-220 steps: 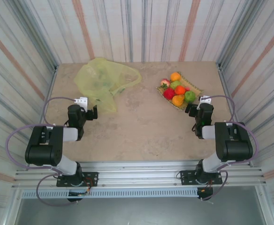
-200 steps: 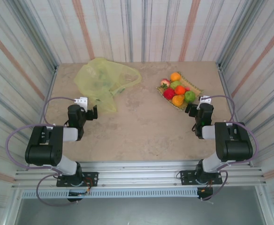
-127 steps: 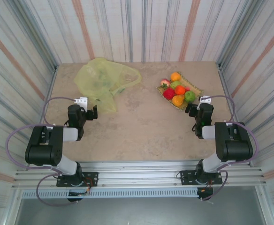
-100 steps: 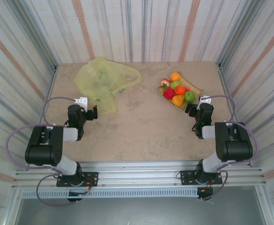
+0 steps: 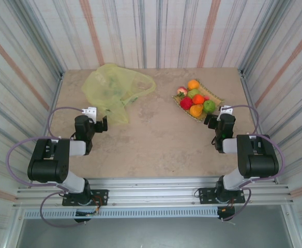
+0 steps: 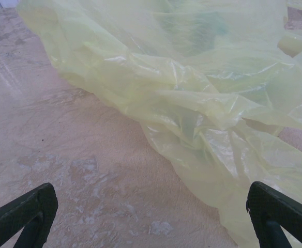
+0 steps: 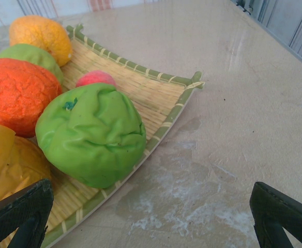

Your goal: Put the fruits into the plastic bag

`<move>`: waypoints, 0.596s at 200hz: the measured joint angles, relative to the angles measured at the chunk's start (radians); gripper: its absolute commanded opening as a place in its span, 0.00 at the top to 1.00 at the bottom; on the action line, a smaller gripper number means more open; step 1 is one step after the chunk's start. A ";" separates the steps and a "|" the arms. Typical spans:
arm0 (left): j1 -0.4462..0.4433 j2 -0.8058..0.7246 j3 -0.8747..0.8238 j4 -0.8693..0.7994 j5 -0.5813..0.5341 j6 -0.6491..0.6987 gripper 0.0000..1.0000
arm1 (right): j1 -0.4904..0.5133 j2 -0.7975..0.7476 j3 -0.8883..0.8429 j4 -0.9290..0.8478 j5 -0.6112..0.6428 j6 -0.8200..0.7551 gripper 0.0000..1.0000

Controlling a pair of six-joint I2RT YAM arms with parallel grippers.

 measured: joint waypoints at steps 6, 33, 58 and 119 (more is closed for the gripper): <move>0.000 0.000 0.000 0.000 0.002 0.000 0.01 | 0.000 0.000 0.000 0.000 0.000 0.000 0.01; 0.000 0.000 0.000 0.000 0.006 0.000 0.01 | -0.010 0.000 0.000 0.000 -0.019 0.000 0.01; 0.000 0.000 0.000 0.000 0.006 0.000 0.01 | -0.021 0.000 0.000 0.000 -0.030 0.000 0.01; 0.011 -0.045 -0.001 -0.029 -0.013 -0.009 0.01 | -0.019 -0.115 0.006 -0.124 0.016 0.005 0.01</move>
